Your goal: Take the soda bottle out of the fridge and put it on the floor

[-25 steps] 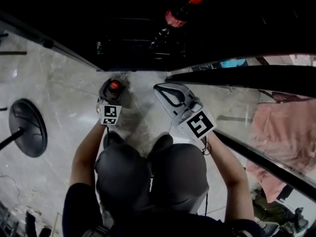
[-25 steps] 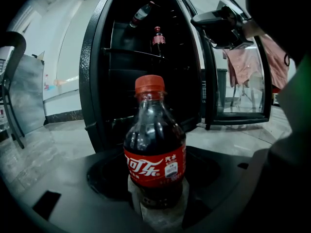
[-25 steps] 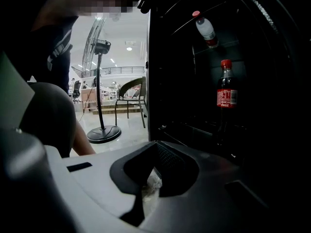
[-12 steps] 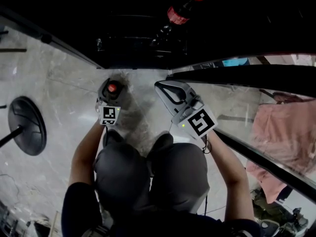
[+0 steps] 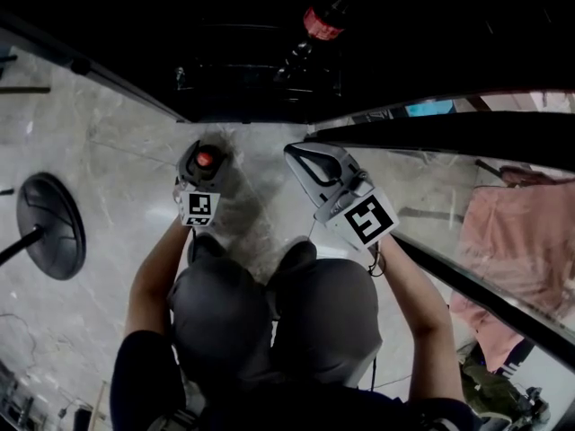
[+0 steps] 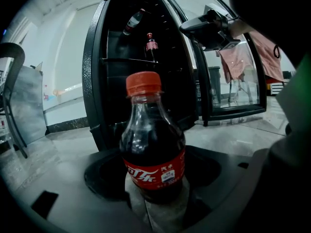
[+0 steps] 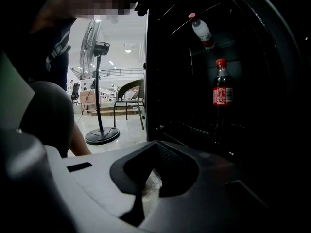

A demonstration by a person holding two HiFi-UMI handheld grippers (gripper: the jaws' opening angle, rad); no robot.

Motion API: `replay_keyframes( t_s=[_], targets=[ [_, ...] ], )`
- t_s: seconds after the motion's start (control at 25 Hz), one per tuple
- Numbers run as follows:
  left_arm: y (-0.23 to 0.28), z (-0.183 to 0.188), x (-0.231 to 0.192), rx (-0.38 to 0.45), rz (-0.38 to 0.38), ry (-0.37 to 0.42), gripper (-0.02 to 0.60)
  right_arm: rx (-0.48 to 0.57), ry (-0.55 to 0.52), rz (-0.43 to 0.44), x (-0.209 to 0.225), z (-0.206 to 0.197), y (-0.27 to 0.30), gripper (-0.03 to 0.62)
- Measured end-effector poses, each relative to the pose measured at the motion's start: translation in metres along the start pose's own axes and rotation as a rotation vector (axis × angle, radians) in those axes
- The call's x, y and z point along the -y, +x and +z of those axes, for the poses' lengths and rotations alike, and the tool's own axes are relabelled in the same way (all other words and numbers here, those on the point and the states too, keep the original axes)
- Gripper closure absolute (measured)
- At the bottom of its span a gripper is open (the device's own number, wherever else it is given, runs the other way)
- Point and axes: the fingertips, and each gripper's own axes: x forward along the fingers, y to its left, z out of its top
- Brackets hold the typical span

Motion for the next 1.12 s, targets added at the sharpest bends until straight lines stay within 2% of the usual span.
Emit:
replay_keyframes(
  t_s=[0.2, 0.8, 1.12],
  targets=[
    [-0.004, 0.001, -0.001, -0.008, -0.009, 0.009, 0.258, 0.004, 0.013, -0.006, 0.001, -0.003, -0.003, 0.577],
    [-0.015, 0.017, -0.007, 0.051, -0.012, 0.013, 0.222, -0.001, 0.017, -0.002, 0.000, -0.008, 0.000, 0.577],
    [-0.035, 0.040, -0.004, 0.092, -0.051, -0.003, 0.222, -0.003, 0.042, -0.004, 0.001, -0.010, -0.003, 0.577]
  ],
)
